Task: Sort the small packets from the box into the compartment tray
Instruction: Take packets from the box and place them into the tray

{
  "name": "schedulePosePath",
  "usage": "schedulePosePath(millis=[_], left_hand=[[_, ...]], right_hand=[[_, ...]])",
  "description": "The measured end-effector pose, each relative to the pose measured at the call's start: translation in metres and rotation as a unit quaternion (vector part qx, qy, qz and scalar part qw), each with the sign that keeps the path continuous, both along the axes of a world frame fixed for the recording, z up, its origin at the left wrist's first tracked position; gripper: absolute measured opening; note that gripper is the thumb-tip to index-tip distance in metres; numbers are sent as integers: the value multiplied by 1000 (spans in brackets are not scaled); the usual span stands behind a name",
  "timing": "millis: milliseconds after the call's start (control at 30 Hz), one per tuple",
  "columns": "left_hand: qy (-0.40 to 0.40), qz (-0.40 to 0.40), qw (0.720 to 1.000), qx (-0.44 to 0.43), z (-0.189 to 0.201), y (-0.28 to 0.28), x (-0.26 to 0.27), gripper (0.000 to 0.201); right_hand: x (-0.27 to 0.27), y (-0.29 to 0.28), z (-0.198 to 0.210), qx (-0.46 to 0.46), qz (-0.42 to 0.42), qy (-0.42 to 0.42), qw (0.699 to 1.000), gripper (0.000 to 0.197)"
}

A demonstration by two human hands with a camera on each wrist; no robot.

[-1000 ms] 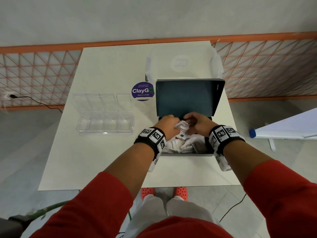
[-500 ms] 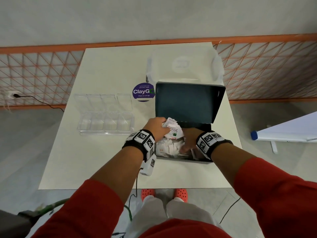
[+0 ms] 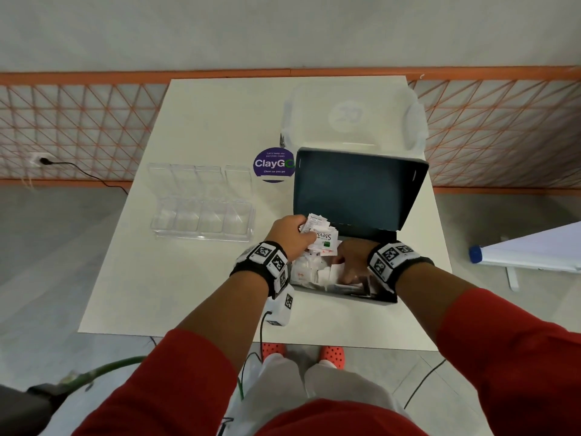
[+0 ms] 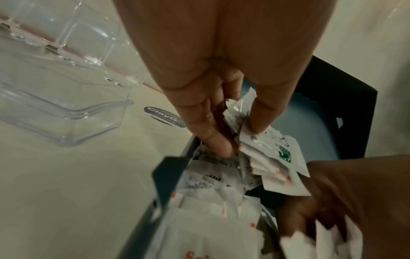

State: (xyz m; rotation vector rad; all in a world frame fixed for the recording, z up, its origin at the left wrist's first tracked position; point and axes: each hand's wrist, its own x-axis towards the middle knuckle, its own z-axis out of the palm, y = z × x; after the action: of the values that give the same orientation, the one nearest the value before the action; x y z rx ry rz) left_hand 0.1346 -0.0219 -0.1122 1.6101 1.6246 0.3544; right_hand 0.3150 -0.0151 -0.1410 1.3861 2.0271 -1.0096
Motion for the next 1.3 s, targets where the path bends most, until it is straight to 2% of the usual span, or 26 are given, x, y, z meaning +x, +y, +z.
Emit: schedulePosePath(millis=[100, 267, 367, 467, 600, 700, 767, 800, 833, 900, 933, 967, 1000, 1067, 1133, 1233, 1300], left_hand=[[-38, 18, 999, -14, 1, 0, -3, 22], [-121, 50, 991, -10, 7, -1, -8, 26], [-178, 79, 981, -5, 14, -1, -11, 29], [-181, 39, 982, -36, 19, -2, -3, 23], [-129, 6, 990, -64, 26, -4, 20, 22], [-92, 25, 993, -63, 27, -3, 34, 23], [-81, 45, 993, -74, 28, -2, 40, 23], [-88, 59, 991, -78, 28, -2, 42, 26], [-105, 75, 988, -80, 29, -3, 43, 32], [-133, 92, 984, -69, 33, -4, 44, 47], [-134, 89, 985, -60, 34, -4, 44, 51], [-123, 81, 988, -51, 35, -2, 45, 51], [-109, 77, 990, -41, 35, 1, 44, 47], [-103, 80, 991, -34, 36, 4, 42, 43], [-144, 83, 985, -35, 35, 2, 39, 49], [-162, 73, 984, 18, 32, -7, 37, 73], [-117, 69, 983, 120, 30, -9, 36, 73]], right_hand=[[20, 9, 11, 26, -115, 65, 991, 26], [53, 19, 32, 55, -267, 174, 946, 24], [56, 17, 36, 47, -320, 198, 925, 18], [48, 12, 41, 20, -370, 237, 898, 18], [30, 8, 44, -56, -446, 361, 817, 24], [20, 9, 47, -87, -516, 409, 748, 25], [17, 12, 51, -133, -565, 433, 689, 22], [15, 13, 53, -164, -571, 445, 670, 22], [13, 14, 54, -186, -557, 447, 675, 26], [7, 16, 55, -172, -495, 423, 739, 42], [3, 17, 55, -155, -468, 421, 761, 43], [-1, 18, 57, -140, -454, 428, 769, 40], [-5, 18, 57, -127, -458, 430, 768, 33], [-8, 20, 57, -118, -491, 433, 747, 26], [-9, 22, 59, -120, -511, 446, 725, 27], [-12, 26, 63, -110, -506, 439, 734, 32], [-18, 26, 68, -118, -487, 442, 744, 18]])
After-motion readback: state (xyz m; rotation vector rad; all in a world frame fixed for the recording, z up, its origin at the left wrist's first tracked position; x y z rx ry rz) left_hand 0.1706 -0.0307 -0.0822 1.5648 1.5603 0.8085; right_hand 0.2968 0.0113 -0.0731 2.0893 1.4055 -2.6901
